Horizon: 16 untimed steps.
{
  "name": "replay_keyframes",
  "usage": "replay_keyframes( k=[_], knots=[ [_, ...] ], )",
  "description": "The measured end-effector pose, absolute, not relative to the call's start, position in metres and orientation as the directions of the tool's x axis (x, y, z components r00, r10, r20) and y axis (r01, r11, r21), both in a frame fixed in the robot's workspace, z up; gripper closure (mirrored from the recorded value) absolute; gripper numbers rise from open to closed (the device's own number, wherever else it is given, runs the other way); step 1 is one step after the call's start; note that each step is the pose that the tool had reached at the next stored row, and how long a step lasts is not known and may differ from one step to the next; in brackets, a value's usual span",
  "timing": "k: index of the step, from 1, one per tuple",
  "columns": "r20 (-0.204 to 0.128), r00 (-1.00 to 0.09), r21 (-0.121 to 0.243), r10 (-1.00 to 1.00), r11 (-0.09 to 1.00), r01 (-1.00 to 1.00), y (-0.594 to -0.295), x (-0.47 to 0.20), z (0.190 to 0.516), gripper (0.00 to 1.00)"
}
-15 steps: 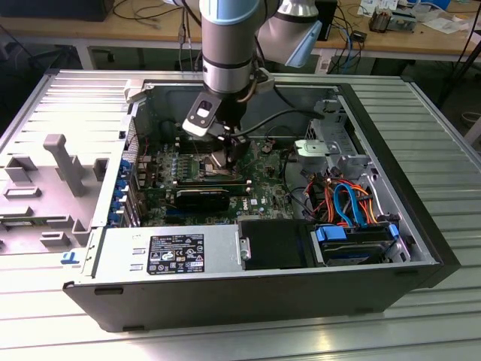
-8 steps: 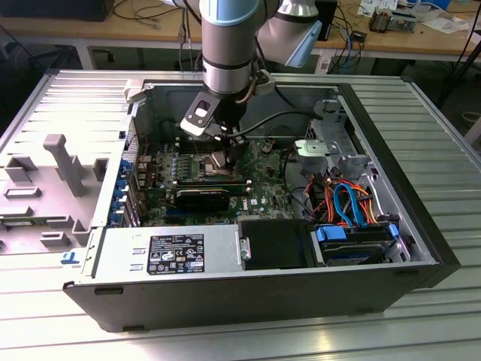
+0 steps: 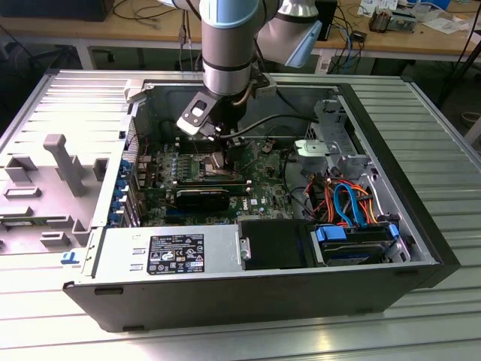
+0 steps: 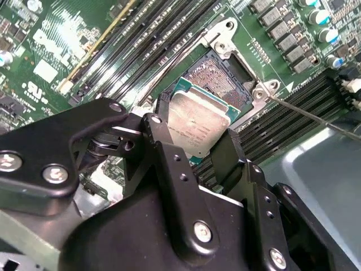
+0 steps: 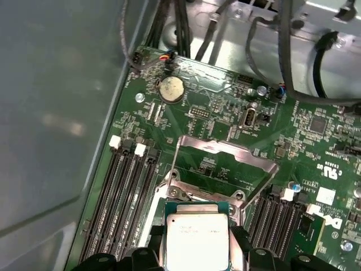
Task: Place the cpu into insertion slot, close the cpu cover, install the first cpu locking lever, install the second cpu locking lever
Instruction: 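Place the cpu into insertion slot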
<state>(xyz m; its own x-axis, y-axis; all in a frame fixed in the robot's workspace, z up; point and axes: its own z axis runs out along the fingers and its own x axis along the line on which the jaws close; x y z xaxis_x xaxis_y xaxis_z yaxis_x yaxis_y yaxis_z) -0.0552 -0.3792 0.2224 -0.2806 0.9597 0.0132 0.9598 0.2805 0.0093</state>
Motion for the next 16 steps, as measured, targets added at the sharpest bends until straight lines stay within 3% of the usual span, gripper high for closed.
replay_keyframes(
  k=[16],
  knots=[
    [0.013, -0.086, 0.009, 0.996, 0.086, 0.996, -0.3788, -0.0592, 0.2148, 0.46]
  ],
)
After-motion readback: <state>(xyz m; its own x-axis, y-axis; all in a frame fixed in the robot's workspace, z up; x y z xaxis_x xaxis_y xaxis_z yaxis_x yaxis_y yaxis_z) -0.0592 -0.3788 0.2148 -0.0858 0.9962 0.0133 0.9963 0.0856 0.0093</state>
